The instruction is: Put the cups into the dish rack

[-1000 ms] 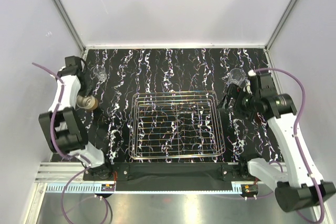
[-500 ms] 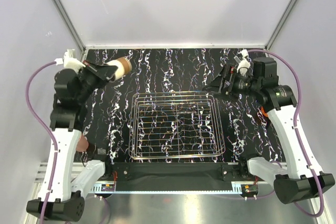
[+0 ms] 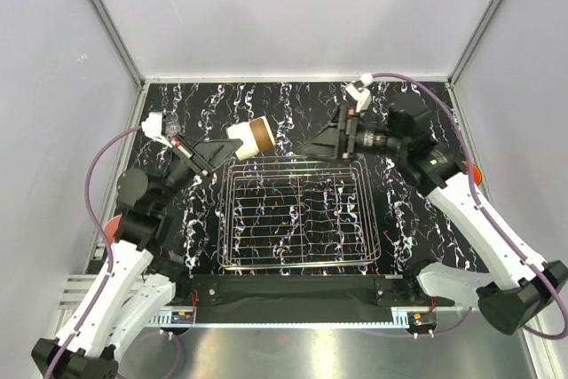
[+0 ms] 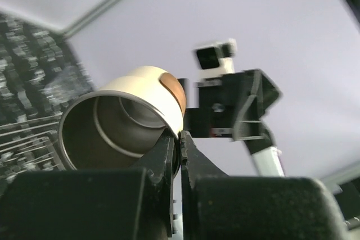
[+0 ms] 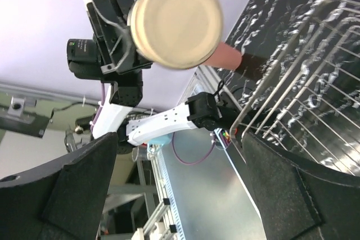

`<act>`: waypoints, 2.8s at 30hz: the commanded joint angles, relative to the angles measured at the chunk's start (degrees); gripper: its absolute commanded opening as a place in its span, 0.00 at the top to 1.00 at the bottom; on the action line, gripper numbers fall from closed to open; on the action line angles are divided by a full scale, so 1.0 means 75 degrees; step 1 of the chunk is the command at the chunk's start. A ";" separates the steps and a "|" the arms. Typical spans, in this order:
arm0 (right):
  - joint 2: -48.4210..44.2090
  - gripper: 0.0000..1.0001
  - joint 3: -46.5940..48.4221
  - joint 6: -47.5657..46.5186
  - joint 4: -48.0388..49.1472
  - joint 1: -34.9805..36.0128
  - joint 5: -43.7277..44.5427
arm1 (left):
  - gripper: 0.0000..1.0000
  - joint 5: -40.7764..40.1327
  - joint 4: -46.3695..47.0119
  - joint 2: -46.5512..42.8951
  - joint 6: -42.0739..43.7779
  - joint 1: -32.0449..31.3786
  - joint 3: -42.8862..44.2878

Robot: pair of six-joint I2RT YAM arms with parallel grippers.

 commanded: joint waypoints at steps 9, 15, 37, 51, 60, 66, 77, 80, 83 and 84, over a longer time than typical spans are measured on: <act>0.0897 0.00 0.0301 0.0030 0.2718 0.2270 0.1602 | 1.00 -0.1306 0.1298 -0.1368 -0.1017 -0.0439 -0.0800; 0.1190 0.00 0.0523 -0.0099 0.3129 0.2554 0.2305 | 1.00 -0.1506 0.1133 -0.1744 -0.1252 -0.0439 -0.0907; 0.1905 0.27 0.1180 0.0077 0.3504 0.2565 0.2810 | 1.00 -0.1248 0.1462 -0.1838 -0.1674 -0.0439 -0.1211; 0.2092 1.00 0.2082 -0.1481 0.0670 0.2565 0.4470 | 0.01 -0.3096 -0.5798 -0.2763 0.0809 -0.0439 0.0556; 0.2829 1.00 0.2317 -0.3403 -0.0983 0.3688 0.8288 | 0.01 -0.4611 -0.7948 -0.2893 0.1466 -0.0439 0.1296; 0.3205 1.00 0.1486 -0.3661 -0.0376 0.4416 0.9825 | 0.01 -0.5127 -0.8276 -0.2717 0.2158 -0.0439 0.2023; 0.3756 1.00 0.0032 -0.3719 0.0841 0.4722 1.1528 | 0.01 -0.5057 -0.8289 -0.2752 0.2310 -0.0439 0.1929; 0.4118 1.00 0.0078 -0.3861 0.0891 0.4722 1.1657 | 0.01 -0.5022 -0.8253 -0.2729 0.2311 -0.0439 0.1941; 0.4470 1.00 0.0184 -0.3919 0.0809 0.4722 1.1762 | 0.01 -0.4998 -0.8265 -0.2705 0.2334 -0.0439 0.1953; 0.4529 1.00 0.0172 -0.3919 0.0844 0.4733 1.1763 | 0.01 -0.4998 -0.8265 -0.2705 0.2357 -0.0439 0.1965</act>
